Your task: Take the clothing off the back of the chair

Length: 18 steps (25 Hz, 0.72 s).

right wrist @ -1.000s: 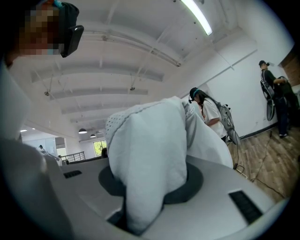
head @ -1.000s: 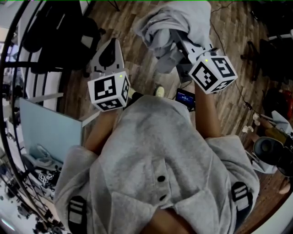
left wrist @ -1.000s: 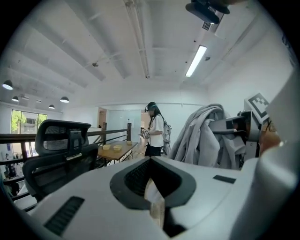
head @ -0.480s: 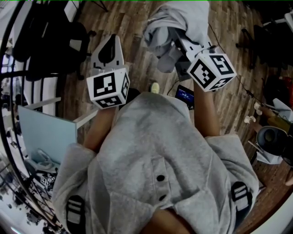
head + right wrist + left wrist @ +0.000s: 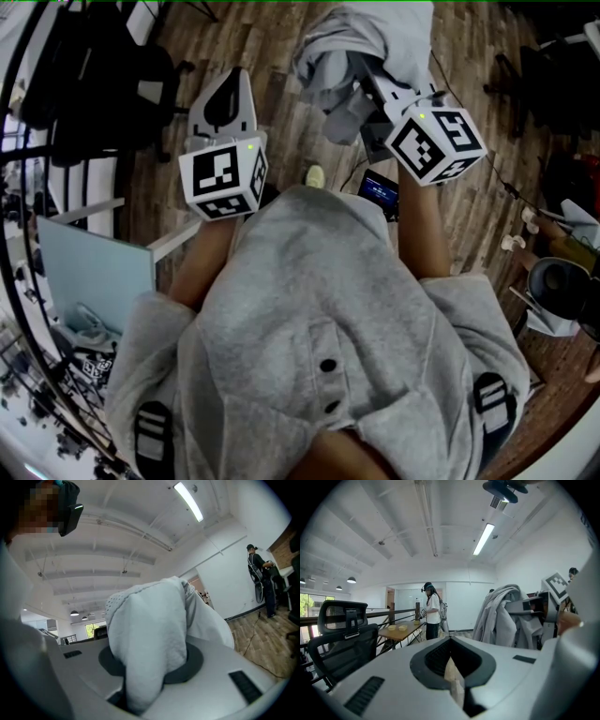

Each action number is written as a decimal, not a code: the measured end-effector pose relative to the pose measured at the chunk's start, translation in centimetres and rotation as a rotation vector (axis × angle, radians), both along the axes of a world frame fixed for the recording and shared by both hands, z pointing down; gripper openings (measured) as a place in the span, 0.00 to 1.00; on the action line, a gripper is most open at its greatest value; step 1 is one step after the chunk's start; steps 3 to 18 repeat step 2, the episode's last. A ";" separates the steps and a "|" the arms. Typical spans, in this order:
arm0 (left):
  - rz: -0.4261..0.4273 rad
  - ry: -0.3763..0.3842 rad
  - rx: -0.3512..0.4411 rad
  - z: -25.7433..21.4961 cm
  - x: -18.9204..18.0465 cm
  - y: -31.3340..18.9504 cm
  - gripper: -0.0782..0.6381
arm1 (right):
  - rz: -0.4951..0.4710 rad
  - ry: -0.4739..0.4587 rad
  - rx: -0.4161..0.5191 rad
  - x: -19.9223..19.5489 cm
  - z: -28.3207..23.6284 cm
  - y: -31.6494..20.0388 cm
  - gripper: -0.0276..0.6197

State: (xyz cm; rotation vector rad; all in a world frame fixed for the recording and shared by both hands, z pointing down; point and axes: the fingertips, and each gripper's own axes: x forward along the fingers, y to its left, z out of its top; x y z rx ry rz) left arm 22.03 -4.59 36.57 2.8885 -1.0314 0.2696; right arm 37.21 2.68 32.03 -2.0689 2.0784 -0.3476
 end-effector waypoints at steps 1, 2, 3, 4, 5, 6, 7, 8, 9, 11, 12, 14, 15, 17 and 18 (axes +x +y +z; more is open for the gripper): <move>0.001 -0.003 -0.001 0.1 0.0 0.0 0.12 | 0.002 -0.001 0.001 0.1 0.0 0.0 0.27; 0.001 -0.007 -0.002 0.2 0.1 0.1 0.12 | 0.004 -0.002 0.001 0.2 0.0 0.0 0.27; 0.001 -0.007 -0.002 0.2 0.1 0.1 0.12 | 0.004 -0.002 0.001 0.2 0.0 0.0 0.27; 0.001 -0.007 -0.002 0.2 0.1 0.1 0.12 | 0.004 -0.002 0.001 0.2 0.0 0.0 0.27; 0.001 -0.007 -0.002 0.2 0.1 0.1 0.12 | 0.004 -0.002 0.001 0.2 0.0 0.0 0.27; 0.001 -0.007 -0.002 0.2 0.1 0.1 0.12 | 0.004 -0.002 0.001 0.2 0.0 0.0 0.27; 0.001 -0.007 -0.002 0.2 0.1 0.1 0.12 | 0.004 -0.002 0.001 0.2 0.0 0.0 0.27; 0.001 -0.007 -0.002 0.2 0.1 0.1 0.12 | 0.004 -0.002 0.001 0.2 0.0 0.0 0.27; 0.001 -0.007 -0.002 0.2 0.1 0.1 0.12 | 0.004 -0.002 0.001 0.2 0.0 0.0 0.27; 0.001 -0.007 -0.002 0.2 0.1 0.1 0.12 | 0.004 -0.002 0.001 0.2 0.0 0.0 0.27; 0.001 -0.007 -0.002 0.2 0.1 0.1 0.12 | 0.004 -0.002 0.001 0.2 0.0 0.0 0.27; 0.001 -0.007 -0.002 0.2 0.1 0.1 0.12 | 0.004 -0.002 0.001 0.2 0.0 0.0 0.27; 0.001 -0.007 -0.002 0.2 0.1 0.1 0.12 | 0.004 -0.002 0.001 0.2 0.0 0.0 0.27; 0.001 -0.007 -0.002 0.2 0.1 0.1 0.12 | 0.004 -0.002 0.001 0.2 0.0 0.0 0.27; 0.001 -0.007 -0.002 0.2 0.1 0.1 0.12 | 0.004 -0.002 0.001 0.2 0.0 0.0 0.27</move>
